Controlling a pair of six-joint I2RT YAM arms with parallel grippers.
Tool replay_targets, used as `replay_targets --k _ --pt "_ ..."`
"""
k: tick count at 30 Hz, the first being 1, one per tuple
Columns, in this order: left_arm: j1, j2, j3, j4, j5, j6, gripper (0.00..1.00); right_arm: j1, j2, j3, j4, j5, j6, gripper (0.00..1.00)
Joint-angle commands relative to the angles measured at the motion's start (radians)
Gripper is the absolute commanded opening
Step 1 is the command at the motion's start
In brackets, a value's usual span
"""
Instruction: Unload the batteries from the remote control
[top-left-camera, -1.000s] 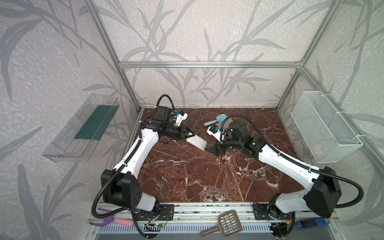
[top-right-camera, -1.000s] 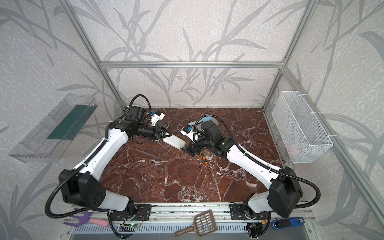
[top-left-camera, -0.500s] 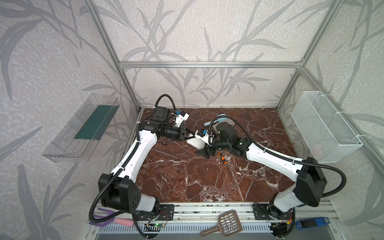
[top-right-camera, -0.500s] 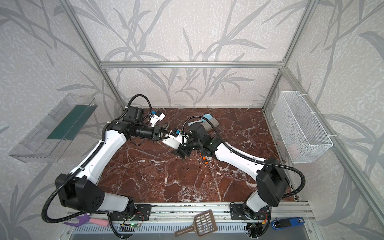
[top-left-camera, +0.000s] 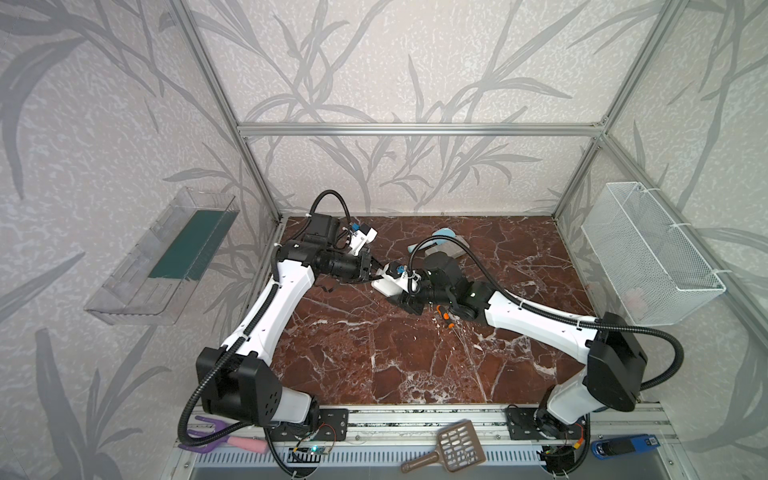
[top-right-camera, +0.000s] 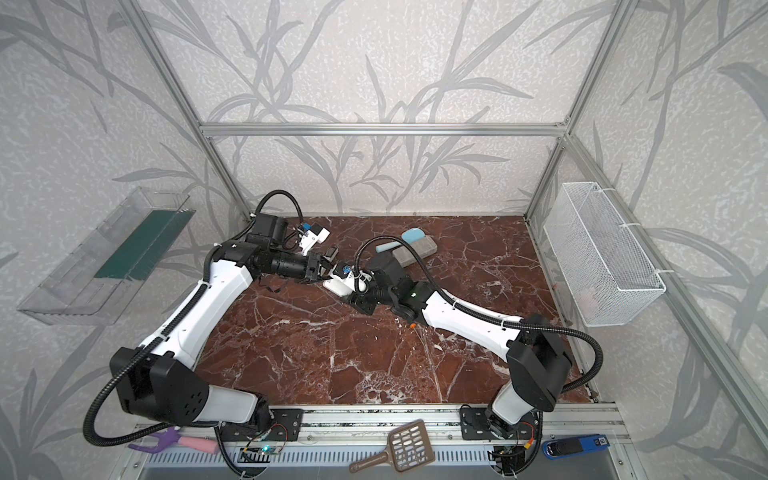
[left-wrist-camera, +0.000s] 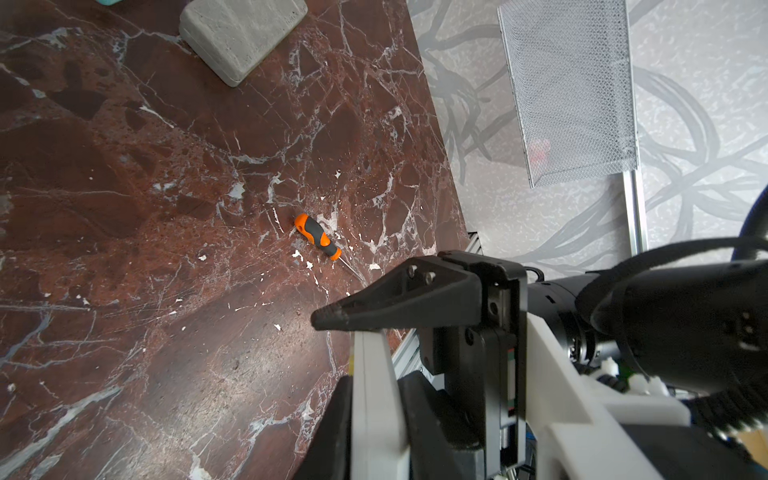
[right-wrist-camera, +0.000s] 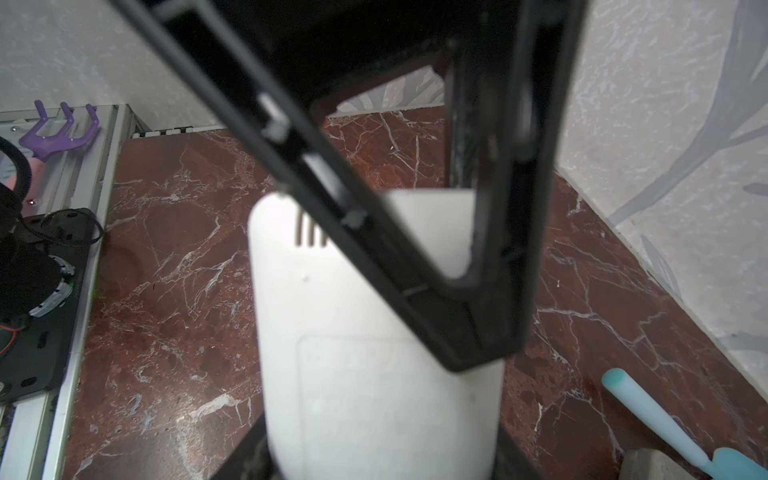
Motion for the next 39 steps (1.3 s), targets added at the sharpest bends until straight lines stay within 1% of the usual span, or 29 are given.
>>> replay_targets --k 1,2,4,5,8,10,13,16,18,22,26,29,32,36,39 --pt "0.002 -0.019 -0.017 0.081 -0.005 -0.096 0.50 0.010 -0.014 -0.017 0.090 0.083 0.056 0.25" --pt "0.008 -0.032 -0.043 0.143 -0.021 -0.137 0.58 0.009 -0.010 -0.019 0.091 0.107 0.066 0.24" --pt "0.035 -0.070 -0.102 0.255 -0.057 -0.221 0.64 0.007 -0.001 -0.017 0.087 0.163 0.090 0.21" --pt "0.048 -0.087 -0.135 0.319 -0.074 -0.266 0.65 0.005 0.003 -0.011 0.079 0.183 0.106 0.21" --pt "0.095 -0.162 -0.277 0.564 -0.105 -0.430 0.66 -0.011 0.013 0.009 0.046 0.223 0.171 0.20" --pt "0.098 -0.207 -0.357 0.702 -0.141 -0.496 0.66 -0.026 0.018 0.026 0.023 0.248 0.241 0.21" --pt "0.086 -0.247 -0.443 0.808 -0.183 -0.528 0.65 -0.048 0.024 0.037 0.005 0.254 0.330 0.22" --pt "0.053 -0.265 -0.509 0.912 -0.187 -0.554 0.65 -0.061 0.028 0.044 -0.002 0.239 0.385 0.23" --pt "0.021 -0.262 -0.530 0.956 -0.182 -0.550 0.66 -0.064 0.032 0.050 -0.007 0.218 0.393 0.23" --pt "-0.057 -0.238 -0.523 0.978 -0.183 -0.504 0.68 -0.064 0.036 0.066 -0.032 0.172 0.394 0.24" --pt "-0.092 -0.193 -0.513 1.009 -0.201 -0.512 0.68 -0.064 0.032 0.072 -0.051 0.126 0.391 0.23" --pt "-0.098 -0.149 -0.505 1.043 -0.185 -0.546 0.60 -0.064 0.023 0.067 -0.056 0.098 0.391 0.23" --pt "-0.102 -0.117 -0.508 1.094 -0.173 -0.579 0.55 -0.064 0.021 0.064 -0.058 0.081 0.390 0.23" --pt "-0.106 -0.096 -0.500 1.110 -0.169 -0.592 0.46 -0.064 0.027 0.075 -0.063 0.056 0.385 0.24" --pt "-0.106 -0.083 -0.492 1.106 -0.165 -0.595 0.32 -0.064 0.040 0.092 -0.077 0.050 0.383 0.27"
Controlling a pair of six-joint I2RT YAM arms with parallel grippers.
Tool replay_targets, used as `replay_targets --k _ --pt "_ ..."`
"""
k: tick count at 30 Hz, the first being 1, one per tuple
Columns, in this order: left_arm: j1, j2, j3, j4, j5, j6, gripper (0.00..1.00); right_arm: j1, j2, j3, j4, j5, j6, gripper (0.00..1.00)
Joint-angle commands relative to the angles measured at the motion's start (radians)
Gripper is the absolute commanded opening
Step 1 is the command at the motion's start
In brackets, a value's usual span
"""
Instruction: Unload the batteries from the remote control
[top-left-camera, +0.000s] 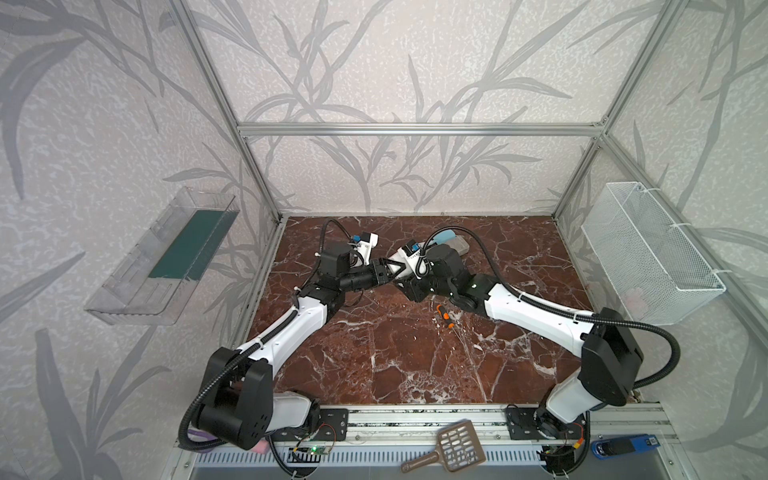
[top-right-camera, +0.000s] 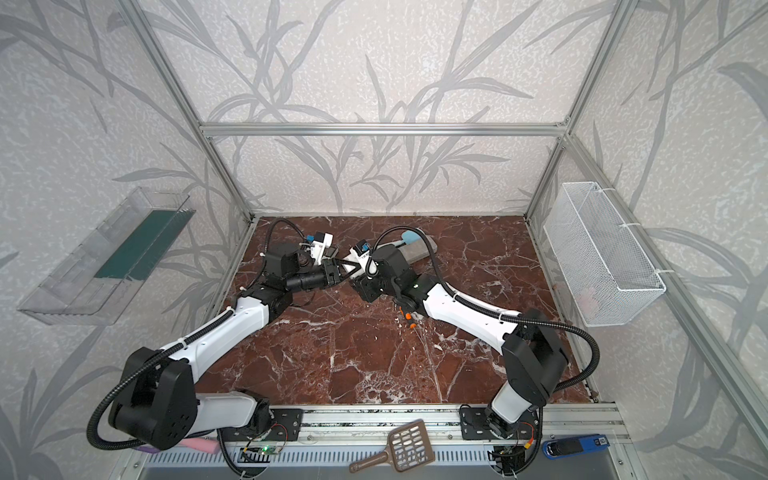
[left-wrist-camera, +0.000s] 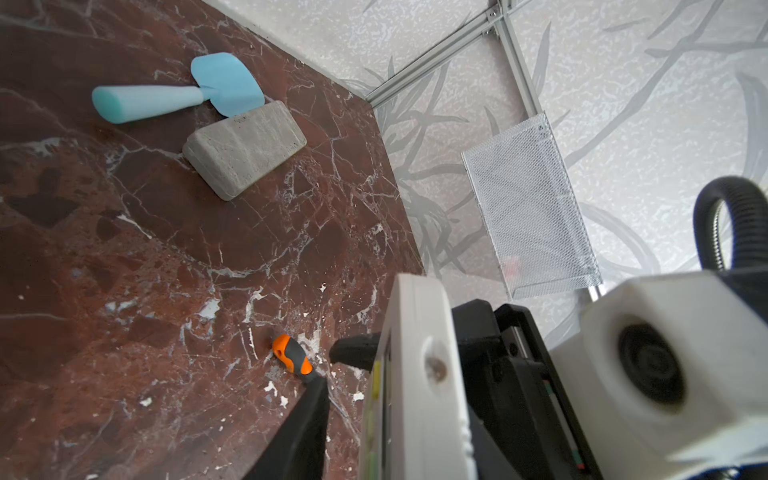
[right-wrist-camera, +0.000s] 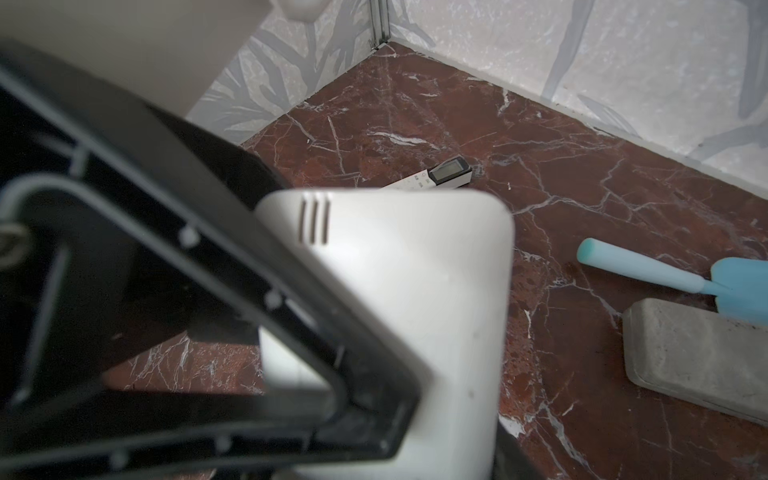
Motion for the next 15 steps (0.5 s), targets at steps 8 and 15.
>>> replay_targets --k 8,15 --pt "0.039 0.010 0.011 0.012 -0.061 -0.023 0.04 -0.014 -0.003 0.076 -0.053 0.042 0.109 0.73" --pt "0.117 -0.037 -0.071 0.124 -0.105 -0.066 0.01 -0.115 -0.043 -0.015 0.031 -0.118 0.444 0.76"
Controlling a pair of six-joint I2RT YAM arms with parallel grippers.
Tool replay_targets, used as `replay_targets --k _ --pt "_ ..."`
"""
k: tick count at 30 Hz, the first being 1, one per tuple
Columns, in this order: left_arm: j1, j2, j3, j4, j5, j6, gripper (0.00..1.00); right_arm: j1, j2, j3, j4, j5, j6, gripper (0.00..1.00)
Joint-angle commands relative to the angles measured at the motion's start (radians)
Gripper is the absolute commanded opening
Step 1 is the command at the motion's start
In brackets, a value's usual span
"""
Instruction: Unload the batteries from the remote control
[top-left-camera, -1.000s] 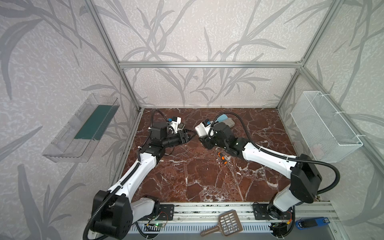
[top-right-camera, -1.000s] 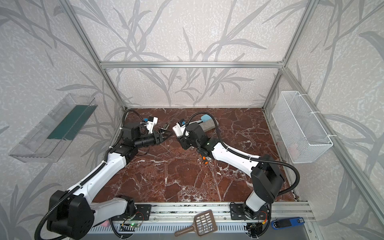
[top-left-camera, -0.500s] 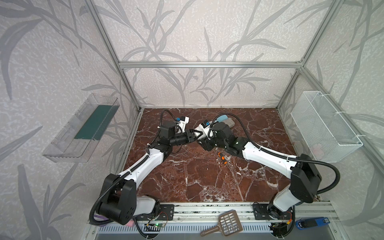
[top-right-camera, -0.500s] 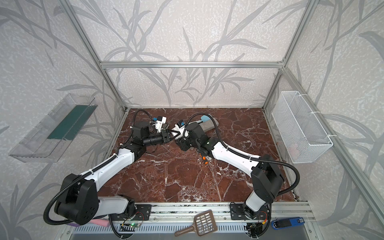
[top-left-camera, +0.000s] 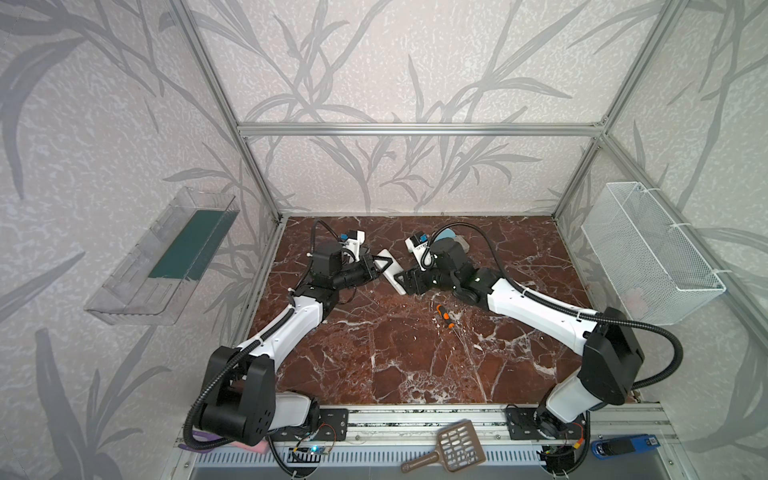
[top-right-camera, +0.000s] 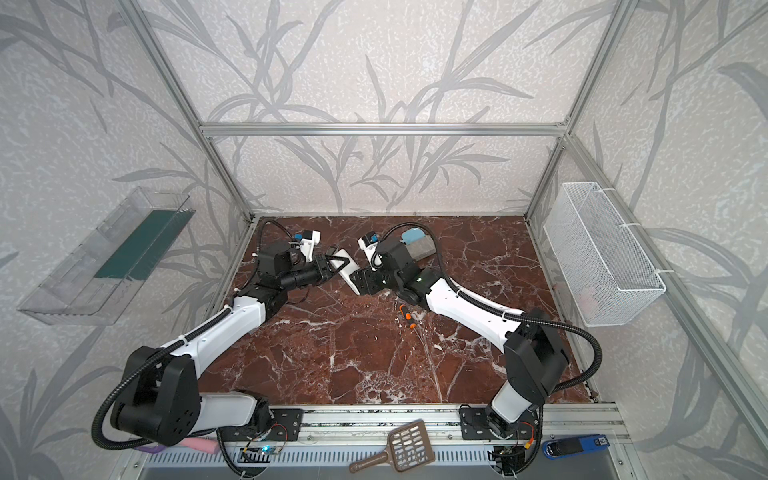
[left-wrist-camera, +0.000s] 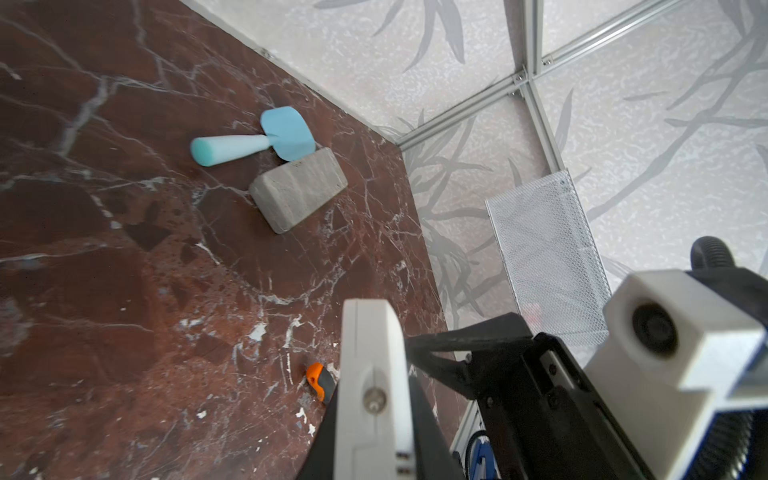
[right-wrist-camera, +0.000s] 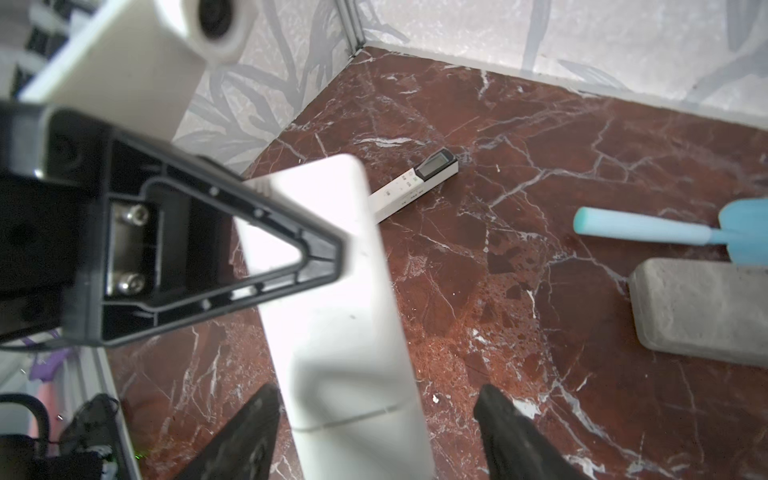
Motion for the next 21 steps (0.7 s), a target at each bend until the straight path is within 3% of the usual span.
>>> replay_targets --k 1,4,12,21 --pt "0.035 -0.047 -0.044 0.122 -0.028 -0.045 0.01 -0.049 -0.034 -0.063 0.093 -0.117 0.244 0.75" --pt "0.060 -0.075 -0.090 0.229 -0.036 -0.077 0.01 -0.072 -0.009 -0.108 0.205 -0.208 0.385 0.73" --pt "0.087 -0.142 -0.153 0.343 -0.051 -0.118 0.00 -0.075 0.097 -0.089 0.368 -0.359 0.564 0.67" --pt "0.090 -0.134 -0.174 0.421 -0.059 -0.194 0.00 -0.059 0.115 -0.119 0.453 -0.337 0.616 0.65"
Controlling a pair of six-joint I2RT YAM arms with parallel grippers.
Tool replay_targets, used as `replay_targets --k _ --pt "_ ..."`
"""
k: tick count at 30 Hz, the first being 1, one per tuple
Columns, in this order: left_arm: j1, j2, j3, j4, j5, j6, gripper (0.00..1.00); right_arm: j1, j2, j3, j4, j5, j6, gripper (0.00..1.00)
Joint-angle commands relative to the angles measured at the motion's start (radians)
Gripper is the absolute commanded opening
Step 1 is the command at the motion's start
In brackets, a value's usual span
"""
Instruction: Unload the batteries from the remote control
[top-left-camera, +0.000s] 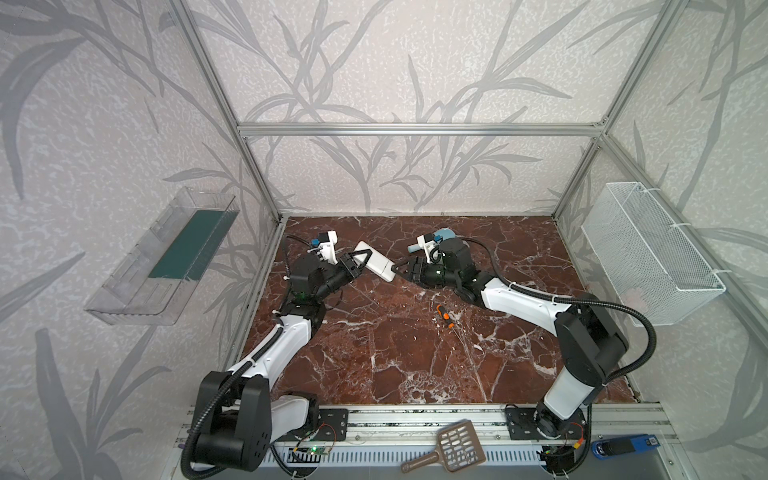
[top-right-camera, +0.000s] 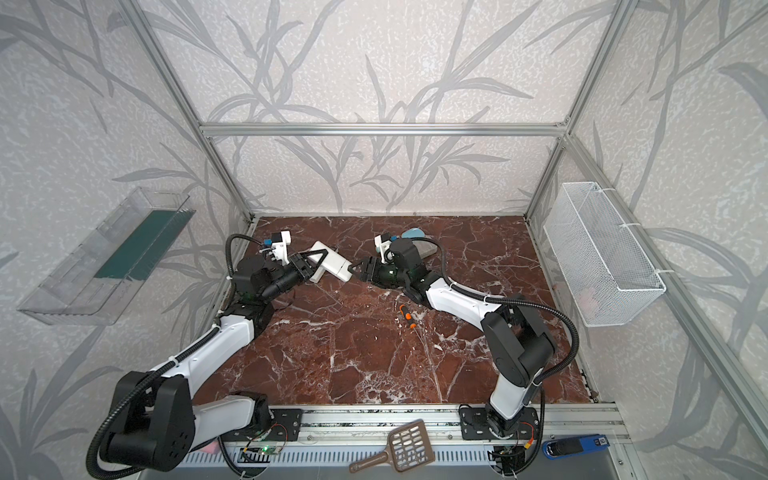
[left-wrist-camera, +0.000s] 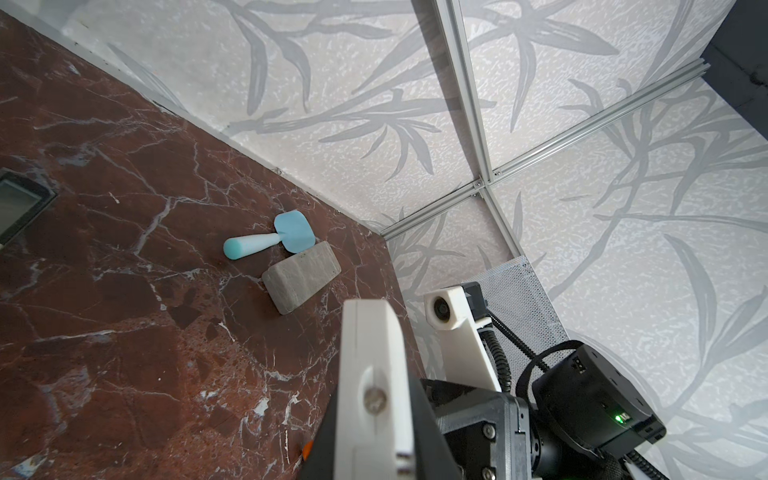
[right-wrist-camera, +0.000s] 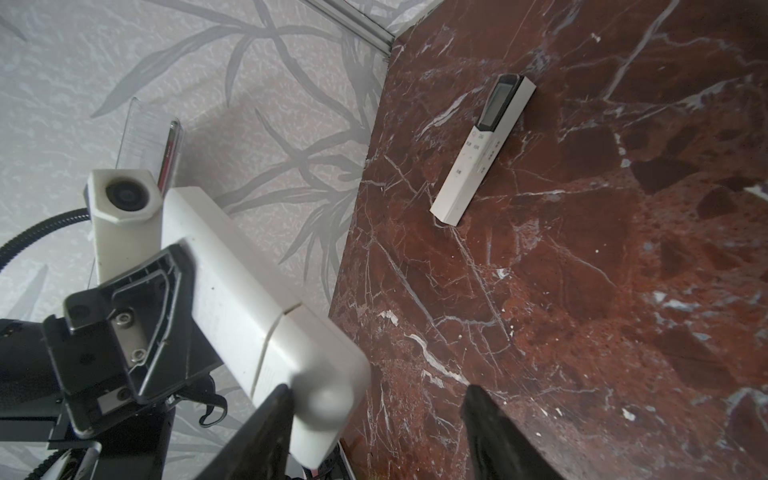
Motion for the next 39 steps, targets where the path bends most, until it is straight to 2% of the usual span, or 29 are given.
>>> replay_targets --k 1,10,30,39 --pt "0.000 -0.009 -0.009 0.105 -0.002 -0.054 0.00 0.013 -0.008 -0.015 0.058 -0.006 0.029 0.66" --pt "0.000 0.015 -0.017 0.164 -0.008 -0.108 0.00 0.022 0.008 -0.016 0.096 0.005 0.057 0.64" --pt "-0.001 0.005 -0.031 0.149 -0.011 -0.101 0.00 0.044 0.046 0.005 0.118 -0.023 0.100 0.29" --pt "-0.001 -0.002 -0.035 0.130 -0.015 -0.091 0.00 0.046 0.047 0.002 0.133 -0.020 0.111 0.17"
